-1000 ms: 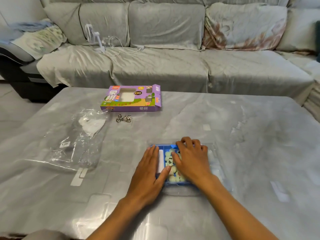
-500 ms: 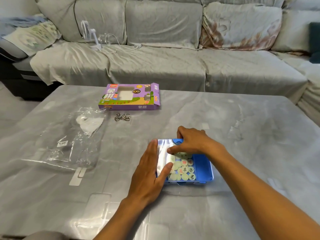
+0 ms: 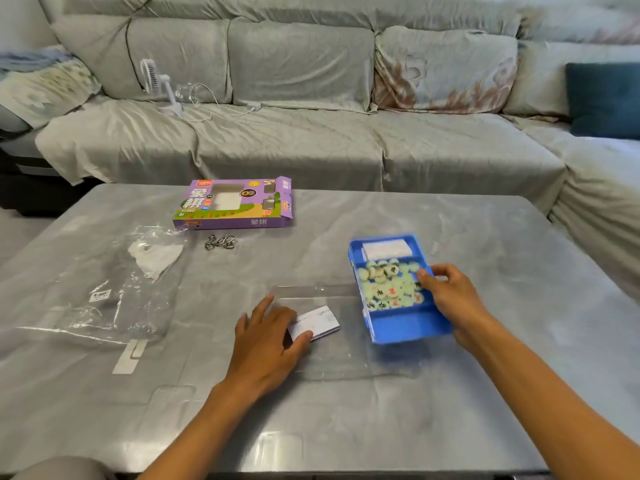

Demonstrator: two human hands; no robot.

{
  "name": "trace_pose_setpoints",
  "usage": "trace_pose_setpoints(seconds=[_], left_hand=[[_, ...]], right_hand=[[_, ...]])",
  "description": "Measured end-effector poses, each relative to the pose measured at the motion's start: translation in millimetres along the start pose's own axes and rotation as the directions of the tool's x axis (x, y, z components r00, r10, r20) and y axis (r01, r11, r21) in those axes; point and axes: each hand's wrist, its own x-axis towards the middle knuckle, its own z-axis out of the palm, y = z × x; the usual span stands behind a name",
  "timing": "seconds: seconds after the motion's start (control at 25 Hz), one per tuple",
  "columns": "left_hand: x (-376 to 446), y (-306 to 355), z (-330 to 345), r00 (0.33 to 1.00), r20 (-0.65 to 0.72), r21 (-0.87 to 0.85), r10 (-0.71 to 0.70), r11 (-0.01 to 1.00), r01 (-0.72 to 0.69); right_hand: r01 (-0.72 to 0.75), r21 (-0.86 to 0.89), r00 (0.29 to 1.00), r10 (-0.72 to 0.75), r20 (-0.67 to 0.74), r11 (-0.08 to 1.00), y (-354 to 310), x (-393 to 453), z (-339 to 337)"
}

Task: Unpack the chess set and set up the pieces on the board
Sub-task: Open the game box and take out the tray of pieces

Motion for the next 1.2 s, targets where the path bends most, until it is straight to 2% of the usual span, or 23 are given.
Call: trace_pose_setpoints(seconds=[0.12,0.2,0.36,0.44,0.48,0.56,0.64,0.76,0.84,0.88,0.96,1.04,1.08,1.12,1.16,1.2], left_hand=[[20,13,-9,0.996,0.06,0.237,-0.061,0.97,0.046],[30,22,-14,0.997,0.046,0.319,-0.055,0.947,0.037],[27,22,-15,0.987,0.029,0.466,0.157,0.872,-0.152],[18,17,-17,0.978,-0.073,0.442,0.196,0.885,-0.145],[18,13,-22,0.964,-0.173,0.427,0.203,0.897,-0.113],[25,-4,-44,0.92,-0.361,0.421,0.15,0.907,0.017],[41,-29,-75,0.895,-0.443,0.426,0.049,0.89,0.162],[65,-68,-101,0.899,-0.36,0.428,-0.249,0.812,0.396],[76,-81,-98,0.892,-0.236,0.408,-0.386,0.794,0.451],[79,-82,-94,0.89,-0.207,0.388,-0.405,0.802,0.455],[70,-70,-85,0.914,-0.244,0.313,-0.324,0.866,0.391],[47,-47,-71,0.936,-0.294,0.104,-0.193,0.967,0.232],[31,-30,-65,0.952,-0.257,-0.05,-0.167,0.986,0.16],[16,-10,-62,0.972,-0.17,-0.242,-0.163,0.963,0.119],[5,11,-60,0.985,-0.036,-0.452,-0.167,0.882,0.133],[-3,31,-59,0.978,0.124,-0.627,-0.165,0.751,0.206]], right_hand=[[-0.039,-0.034,0.999,0.039,-0.018,0.999,35,-12,7],[-0.028,-0.08,0.999,0.024,-0.048,0.996,41,-13,12],[0.014,-0.222,1.0,-0.017,-0.014,0.975,36,-15,14],[0.013,-0.225,1.0,-0.013,0.002,0.974,34,-17,13],[0.011,-0.216,1.0,-0.009,0.012,0.976,33,-18,13],[-0.01,-0.191,0.998,0.021,0.053,0.982,28,-21,10],[-0.037,-0.155,0.992,0.055,0.115,0.987,23,-22,8],[-0.06,-0.107,0.983,0.077,0.164,0.992,19,-25,7],[-0.066,-0.08,0.984,0.078,0.157,0.995,21,-28,6],[-0.069,-0.068,0.985,0.079,0.151,0.995,24,-27,7],[-0.062,-0.017,0.99,0.063,0.127,0.998,26,-25,8],[-0.047,0.086,0.995,0.039,0.095,0.995,24,-26,10],[-0.05,0.145,0.995,0.037,0.089,0.988,20,-29,14],[-0.054,0.201,0.995,0.036,0.09,0.978,17,-34,19],[-0.048,0.243,0.995,0.026,0.096,0.969,13,-42,25],[-0.035,0.271,0.993,0.004,0.115,0.962,9,-51,33]])
